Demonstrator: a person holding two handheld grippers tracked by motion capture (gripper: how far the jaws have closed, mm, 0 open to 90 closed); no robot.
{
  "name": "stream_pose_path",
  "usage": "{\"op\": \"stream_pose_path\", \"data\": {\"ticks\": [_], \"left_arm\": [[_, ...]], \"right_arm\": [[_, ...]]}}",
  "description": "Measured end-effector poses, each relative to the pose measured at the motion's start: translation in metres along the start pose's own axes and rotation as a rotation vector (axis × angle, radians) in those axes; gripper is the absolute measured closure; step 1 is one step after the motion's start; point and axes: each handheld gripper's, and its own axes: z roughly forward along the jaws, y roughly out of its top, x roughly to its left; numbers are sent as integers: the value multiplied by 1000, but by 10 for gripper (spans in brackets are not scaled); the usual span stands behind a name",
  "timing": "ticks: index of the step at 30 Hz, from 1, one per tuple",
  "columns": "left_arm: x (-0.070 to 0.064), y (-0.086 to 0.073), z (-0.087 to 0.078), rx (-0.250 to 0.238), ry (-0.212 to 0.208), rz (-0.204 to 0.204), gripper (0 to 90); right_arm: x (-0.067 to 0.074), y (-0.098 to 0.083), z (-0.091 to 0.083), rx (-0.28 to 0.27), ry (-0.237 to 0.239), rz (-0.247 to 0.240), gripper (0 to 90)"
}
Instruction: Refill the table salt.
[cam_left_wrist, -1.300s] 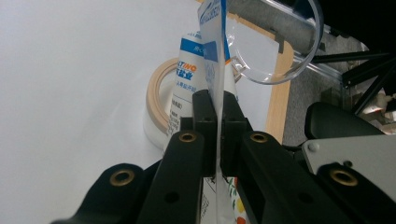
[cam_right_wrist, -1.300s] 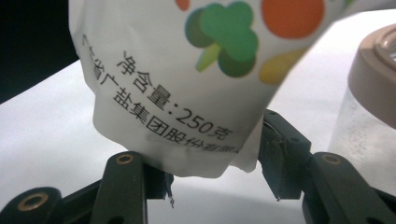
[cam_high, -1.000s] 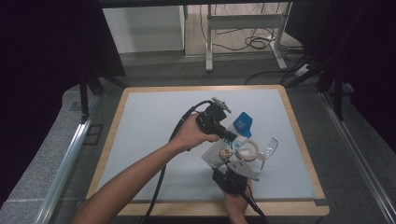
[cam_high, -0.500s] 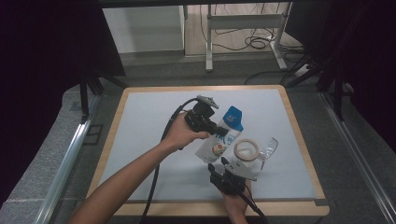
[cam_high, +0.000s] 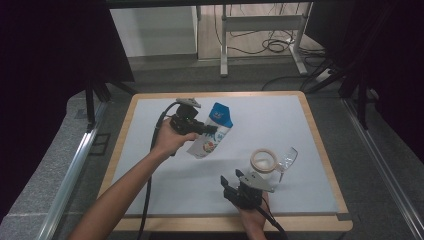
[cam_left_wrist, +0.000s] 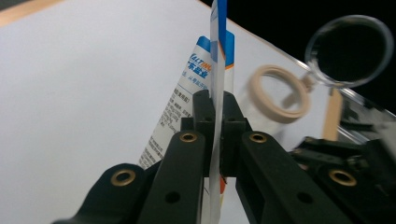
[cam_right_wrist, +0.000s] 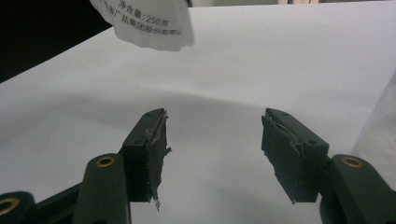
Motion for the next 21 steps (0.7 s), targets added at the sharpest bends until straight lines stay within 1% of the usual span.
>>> {"op": "stream_pose_path", "data": {"ticks": [3,5,6,8,10,12,13,17,21], "left_arm": [[14,-8,-8,-34,27,-26,897],[24,-14,-13,-61,54,-45,897],[28,-17,-15,-71,63,-52,897],[39,-23,-19,-94,94,-75,897],[47,-27,-21,-112,111,-89,897],[57,-32,-23,-140,136,-120,897],[61,-34,-25,-145,143,-125,897],[75,-44,-27,-167,171,-157,897],[84,-54,-30,-193,205,-170,897]], "right_arm": [[-3,0,-1,-2,-2,0,411],[-3,0,-1,0,1,0,410],[-4,0,-1,0,0,0,411],[-4,0,-1,2,2,2,411],[-4,0,-1,2,2,2,411],[-4,0,-1,4,3,-6,410],[-3,0,-1,3,4,-6,411],[-4,0,-1,1,7,-7,410],[-5,-1,-1,6,7,-5,410]]}}
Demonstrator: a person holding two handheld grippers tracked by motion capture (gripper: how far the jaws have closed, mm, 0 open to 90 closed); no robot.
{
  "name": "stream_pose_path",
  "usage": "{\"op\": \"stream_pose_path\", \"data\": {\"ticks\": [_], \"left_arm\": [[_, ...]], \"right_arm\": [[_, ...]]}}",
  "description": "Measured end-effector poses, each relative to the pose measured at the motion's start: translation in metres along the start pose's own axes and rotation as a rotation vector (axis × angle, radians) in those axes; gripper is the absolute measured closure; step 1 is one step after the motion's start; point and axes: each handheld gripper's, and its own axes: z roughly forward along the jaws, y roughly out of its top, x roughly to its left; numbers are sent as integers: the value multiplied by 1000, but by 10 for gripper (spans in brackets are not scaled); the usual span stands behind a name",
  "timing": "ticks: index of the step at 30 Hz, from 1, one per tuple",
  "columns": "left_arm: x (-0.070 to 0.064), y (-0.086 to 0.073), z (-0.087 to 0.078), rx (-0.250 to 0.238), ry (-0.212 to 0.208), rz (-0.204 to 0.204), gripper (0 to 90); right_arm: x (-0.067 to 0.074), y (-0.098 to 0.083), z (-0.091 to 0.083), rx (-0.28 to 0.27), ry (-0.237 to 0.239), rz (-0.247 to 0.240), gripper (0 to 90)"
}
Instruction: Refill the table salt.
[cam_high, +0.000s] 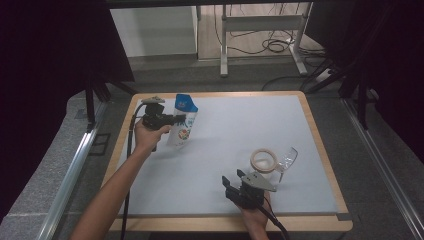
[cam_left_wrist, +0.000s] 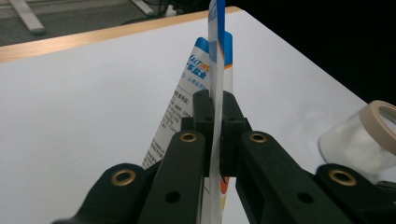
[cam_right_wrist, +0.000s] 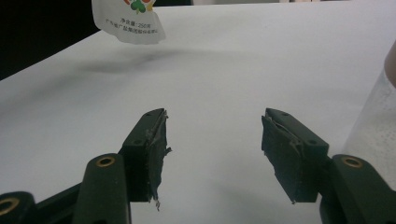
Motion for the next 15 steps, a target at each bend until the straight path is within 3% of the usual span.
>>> {"op": "stream_pose_path", "data": {"ticks": [7,15], "left_arm": [[17,-6,-5,-99,60,-21,897],[40,-25,-5,-145,127,-66,897]], "right_arm": [[-1,-1,1,3,-3,0,411],[-3,-1,0,2,-6,1,411]]}}
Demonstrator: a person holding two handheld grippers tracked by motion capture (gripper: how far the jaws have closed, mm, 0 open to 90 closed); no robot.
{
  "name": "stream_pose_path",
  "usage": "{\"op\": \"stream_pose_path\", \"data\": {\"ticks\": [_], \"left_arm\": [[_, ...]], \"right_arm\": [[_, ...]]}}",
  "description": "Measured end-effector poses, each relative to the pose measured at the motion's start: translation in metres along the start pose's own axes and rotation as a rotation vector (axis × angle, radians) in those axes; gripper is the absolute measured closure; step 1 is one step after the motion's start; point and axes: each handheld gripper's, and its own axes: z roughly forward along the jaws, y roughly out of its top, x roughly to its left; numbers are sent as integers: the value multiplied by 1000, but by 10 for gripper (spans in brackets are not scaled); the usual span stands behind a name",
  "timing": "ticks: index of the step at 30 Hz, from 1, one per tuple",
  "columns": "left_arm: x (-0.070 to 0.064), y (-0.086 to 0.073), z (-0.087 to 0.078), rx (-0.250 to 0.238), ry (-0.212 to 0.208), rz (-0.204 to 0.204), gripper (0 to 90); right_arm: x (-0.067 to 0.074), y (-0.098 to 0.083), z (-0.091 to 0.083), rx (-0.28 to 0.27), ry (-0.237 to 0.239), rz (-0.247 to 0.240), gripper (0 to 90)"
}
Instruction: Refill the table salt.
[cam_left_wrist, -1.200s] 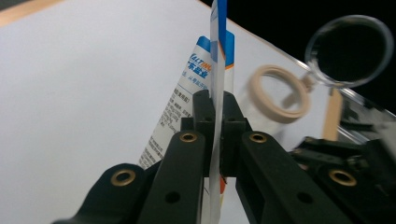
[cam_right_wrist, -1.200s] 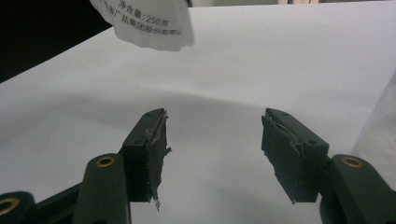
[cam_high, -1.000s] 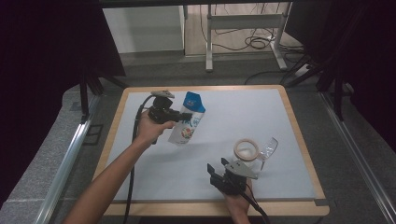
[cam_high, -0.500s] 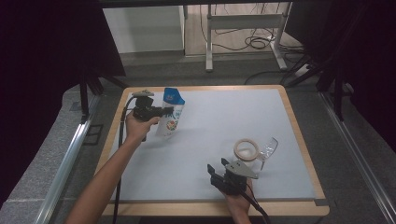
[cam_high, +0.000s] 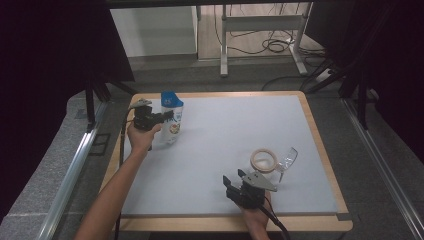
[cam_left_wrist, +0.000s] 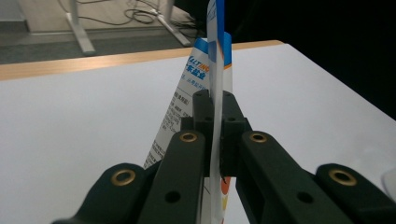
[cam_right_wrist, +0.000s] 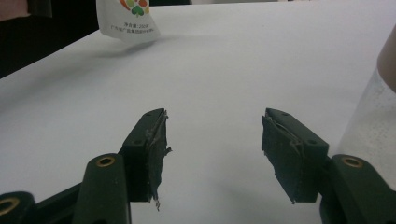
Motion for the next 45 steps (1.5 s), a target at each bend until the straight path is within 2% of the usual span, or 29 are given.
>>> {"op": "stream_pose_path", "data": {"ticks": [4,7,19,27,34,45], "left_arm": [[6,-8,-9,-35,30,-7,895],[6,-15,-16,-34,76,36,892],[-8,-36,-31,-42,103,125,882],[-1,-40,-37,-62,108,84,858],[0,-37,-28,-51,118,81,827],[0,-35,-25,-44,127,81,767]], "right_arm": [[-1,-2,0,2,-3,2,411],[-1,-1,0,-1,-2,-1,411],[2,2,-4,-18,4,-5,410],[2,4,-5,-30,3,-3,411],[2,4,-5,-31,2,-1,410],[2,4,-5,-35,-2,-2,411]]}}
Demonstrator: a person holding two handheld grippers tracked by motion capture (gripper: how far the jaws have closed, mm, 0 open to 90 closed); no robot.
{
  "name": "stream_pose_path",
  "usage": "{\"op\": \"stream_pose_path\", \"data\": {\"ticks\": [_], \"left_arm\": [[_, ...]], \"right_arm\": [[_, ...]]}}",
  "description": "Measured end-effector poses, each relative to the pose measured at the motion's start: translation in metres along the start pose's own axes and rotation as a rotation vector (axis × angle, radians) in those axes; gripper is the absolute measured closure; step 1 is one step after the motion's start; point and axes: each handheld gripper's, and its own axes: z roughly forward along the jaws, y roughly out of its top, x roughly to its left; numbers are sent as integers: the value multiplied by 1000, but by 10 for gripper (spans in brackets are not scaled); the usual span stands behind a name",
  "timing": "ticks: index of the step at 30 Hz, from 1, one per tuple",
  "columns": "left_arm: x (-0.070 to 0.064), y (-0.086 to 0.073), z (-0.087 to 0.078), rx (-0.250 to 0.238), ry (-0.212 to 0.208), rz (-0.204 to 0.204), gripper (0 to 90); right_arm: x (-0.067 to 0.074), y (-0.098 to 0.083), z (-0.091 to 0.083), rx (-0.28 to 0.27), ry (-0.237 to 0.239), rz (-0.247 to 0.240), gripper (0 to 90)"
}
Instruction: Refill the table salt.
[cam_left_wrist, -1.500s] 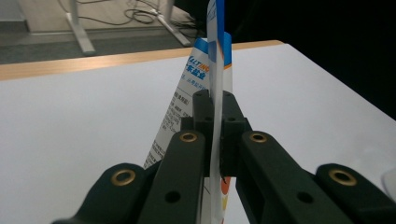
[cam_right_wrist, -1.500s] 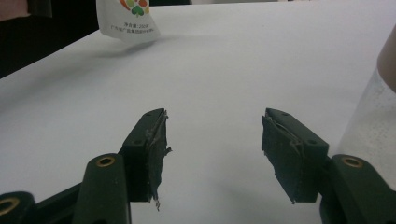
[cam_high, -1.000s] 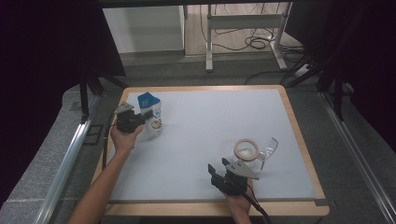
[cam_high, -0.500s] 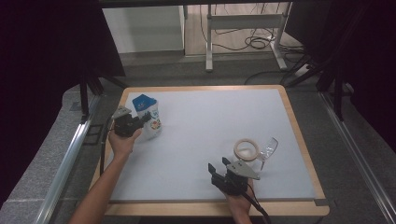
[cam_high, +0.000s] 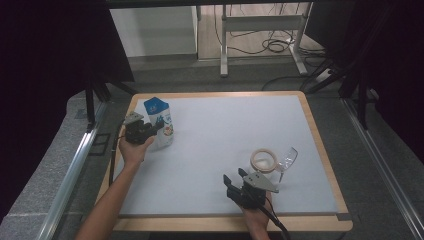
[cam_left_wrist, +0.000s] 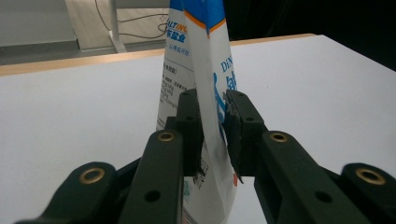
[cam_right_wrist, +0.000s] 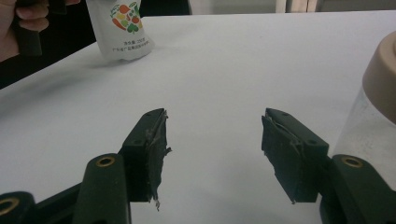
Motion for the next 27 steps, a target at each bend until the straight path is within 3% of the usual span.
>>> {"op": "stream_pose_path", "data": {"ticks": [7,18,22,27], "left_arm": [[-1,1,0,-7,1,18,705],[-4,-2,-2,-27,-6,42,478],[-8,-3,-2,-21,-6,40,404],[-9,-5,-4,-14,-13,31,372]], "right_arm": [[0,0,0,-1,2,-4,411],[0,0,0,1,1,3,410],[0,0,0,2,2,4,410],[0,0,-1,-1,2,2,411]]}}
